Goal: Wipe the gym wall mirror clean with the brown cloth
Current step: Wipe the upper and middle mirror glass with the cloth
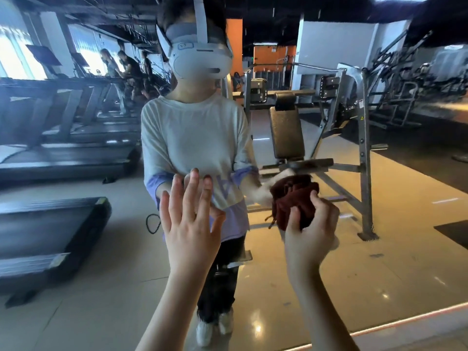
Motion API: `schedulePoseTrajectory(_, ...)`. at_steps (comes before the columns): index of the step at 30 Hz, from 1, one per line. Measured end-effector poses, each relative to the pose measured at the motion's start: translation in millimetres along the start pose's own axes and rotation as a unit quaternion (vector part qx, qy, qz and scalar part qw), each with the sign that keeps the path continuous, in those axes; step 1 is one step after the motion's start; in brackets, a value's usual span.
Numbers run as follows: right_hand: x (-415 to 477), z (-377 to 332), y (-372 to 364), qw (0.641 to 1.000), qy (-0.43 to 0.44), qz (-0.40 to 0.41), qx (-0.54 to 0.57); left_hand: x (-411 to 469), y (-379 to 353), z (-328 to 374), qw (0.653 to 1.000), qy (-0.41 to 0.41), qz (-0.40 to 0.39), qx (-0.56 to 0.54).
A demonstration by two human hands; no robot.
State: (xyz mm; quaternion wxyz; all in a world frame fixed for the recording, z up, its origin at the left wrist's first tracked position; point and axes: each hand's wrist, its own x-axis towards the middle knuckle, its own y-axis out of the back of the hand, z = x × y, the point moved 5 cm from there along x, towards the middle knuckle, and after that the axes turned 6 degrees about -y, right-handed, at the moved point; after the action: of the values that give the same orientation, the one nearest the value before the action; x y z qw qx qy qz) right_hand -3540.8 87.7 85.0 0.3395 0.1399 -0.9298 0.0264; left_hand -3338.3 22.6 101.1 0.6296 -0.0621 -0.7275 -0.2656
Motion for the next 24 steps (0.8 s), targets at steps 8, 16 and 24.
schedulePoseTrajectory(8, -1, 24, 8, 0.997, -0.075, -0.025, 0.009, 0, 0, -3, 1.000, -0.021, -0.010, -0.005)
schedulePoseTrajectory(16, -52, 20, -13, 0.994, -0.040, -0.101, -0.011, 0, -2, -4, 1.000, -0.028, -0.012, -0.002)
schedulePoseTrajectory(24, -35, 46, 5, 0.994, -0.078, -0.065, -0.027, -17, -5, 29, 0.996, -0.067, -0.047, -0.029)
